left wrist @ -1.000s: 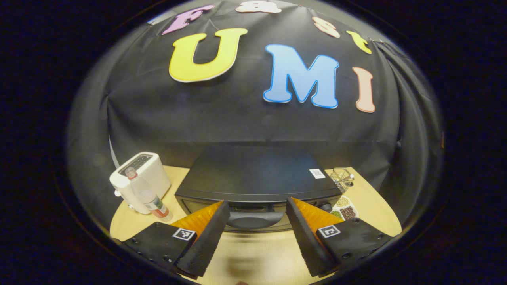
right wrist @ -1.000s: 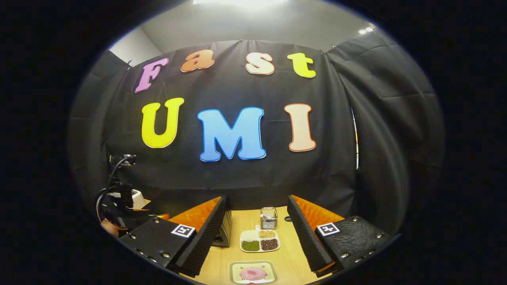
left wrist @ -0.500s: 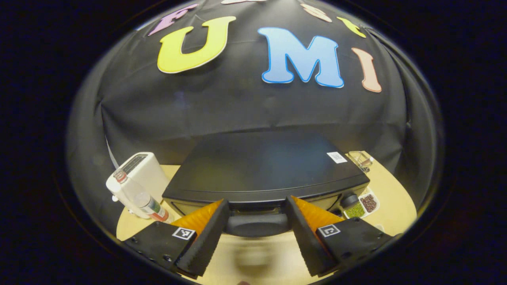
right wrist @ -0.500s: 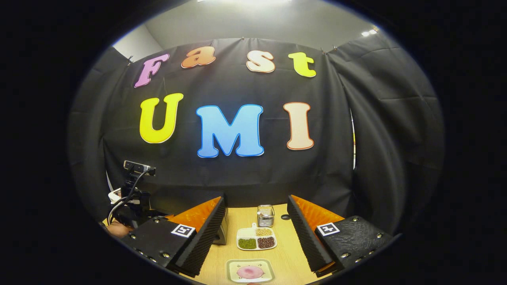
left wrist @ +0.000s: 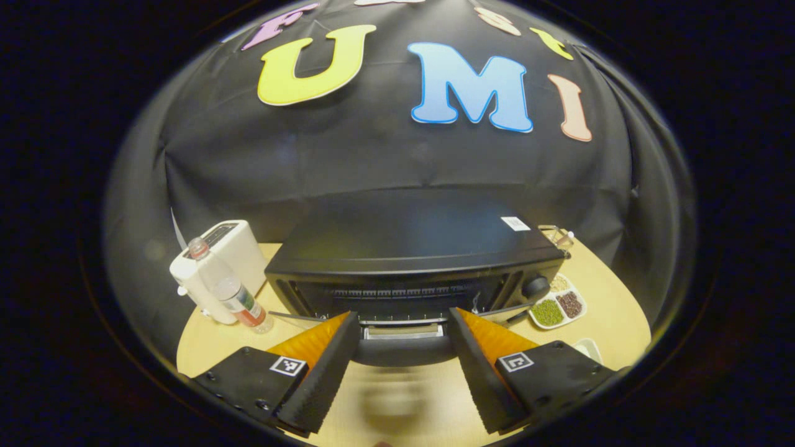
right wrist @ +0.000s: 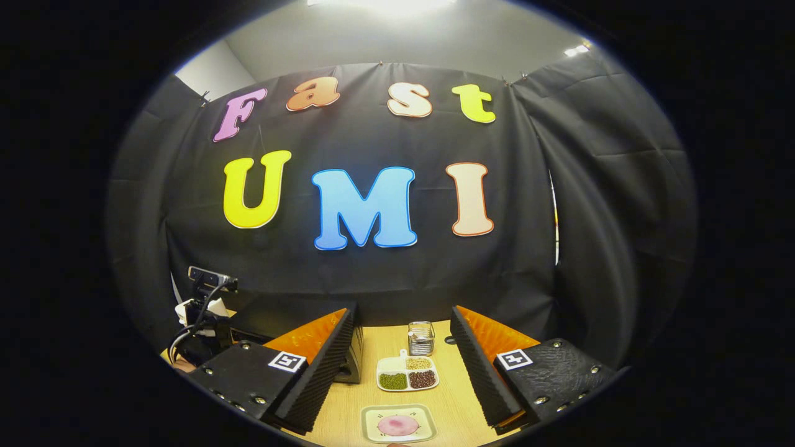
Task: Open the electric oven with the left hand, put the food in, and close the electric oven.
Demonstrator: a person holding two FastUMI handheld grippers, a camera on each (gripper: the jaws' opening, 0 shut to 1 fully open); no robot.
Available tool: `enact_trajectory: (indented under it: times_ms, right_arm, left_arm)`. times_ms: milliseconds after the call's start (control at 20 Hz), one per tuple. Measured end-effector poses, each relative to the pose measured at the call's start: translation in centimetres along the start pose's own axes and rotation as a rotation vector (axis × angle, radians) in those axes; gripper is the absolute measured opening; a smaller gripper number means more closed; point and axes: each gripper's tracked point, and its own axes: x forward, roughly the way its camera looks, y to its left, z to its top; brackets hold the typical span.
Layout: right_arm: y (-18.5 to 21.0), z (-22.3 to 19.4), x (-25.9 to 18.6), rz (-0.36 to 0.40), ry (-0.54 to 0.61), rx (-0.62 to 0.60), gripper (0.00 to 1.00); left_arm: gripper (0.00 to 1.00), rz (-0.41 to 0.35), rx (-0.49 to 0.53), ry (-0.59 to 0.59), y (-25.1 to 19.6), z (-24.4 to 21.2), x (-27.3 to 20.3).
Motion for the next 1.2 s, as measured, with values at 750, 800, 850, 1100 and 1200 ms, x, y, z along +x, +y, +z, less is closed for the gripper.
enact_trajectory:
  times_ms: [750,800,850,1100,1200]
  right_arm:
    - [-0.3,-0.8,-1.8,0.007,0.021,-0.03,0.96]
    - [-0.6,-0.8,-1.8,0.004,0.022,-0.035,0.96]
    - [-0.8,-1.0,-1.9,0.002,0.026,-0.038,0.96]
    - [-2.7,-3.1,-0.9,-0.003,0.107,-0.031,0.96]
    - [-3.0,-5.1,-0.1,0.026,0.182,-0.035,0.96]
  left_arm:
    - [0.92,-0.013,-0.056,0.173,-0.3,-11.3,-2.6]
    - [1.0,-0.005,-0.061,0.153,0.0,-10.8,-2.8]
    - [1.0,0.0,-0.061,0.125,0.1,-9.7,-3.1]
    - [0.96,0.002,-0.036,-0.102,0.4,-0.5,-7.4]
    - [0.98,0.005,-0.046,-0.207,0.5,3.6,-9.8]
